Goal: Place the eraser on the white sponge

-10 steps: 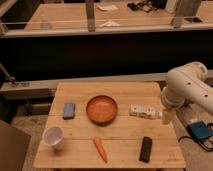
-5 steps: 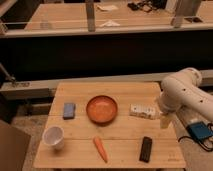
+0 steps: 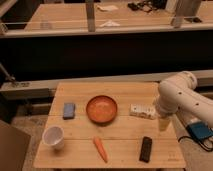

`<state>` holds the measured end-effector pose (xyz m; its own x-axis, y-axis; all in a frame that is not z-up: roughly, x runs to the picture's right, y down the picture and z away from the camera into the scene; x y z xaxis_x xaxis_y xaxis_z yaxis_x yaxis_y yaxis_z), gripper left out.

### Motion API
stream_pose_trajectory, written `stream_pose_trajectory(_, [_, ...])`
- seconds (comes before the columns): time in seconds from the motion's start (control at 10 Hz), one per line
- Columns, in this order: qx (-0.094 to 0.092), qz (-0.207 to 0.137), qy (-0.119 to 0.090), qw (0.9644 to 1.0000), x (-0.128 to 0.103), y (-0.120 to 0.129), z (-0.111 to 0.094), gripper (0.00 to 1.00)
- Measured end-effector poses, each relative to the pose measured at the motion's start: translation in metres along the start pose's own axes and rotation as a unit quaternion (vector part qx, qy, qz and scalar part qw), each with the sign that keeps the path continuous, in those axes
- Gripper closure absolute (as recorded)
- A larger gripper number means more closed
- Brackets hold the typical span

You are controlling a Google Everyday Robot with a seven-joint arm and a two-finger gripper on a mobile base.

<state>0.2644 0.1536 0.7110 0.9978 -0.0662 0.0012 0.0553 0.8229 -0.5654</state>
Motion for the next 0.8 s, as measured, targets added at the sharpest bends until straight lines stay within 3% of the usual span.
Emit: stream_pose_trajectory(0.8, [-0.003, -0.057, -0.01, 0.9983, -0.015, 0.013, 0.02, 0.2])
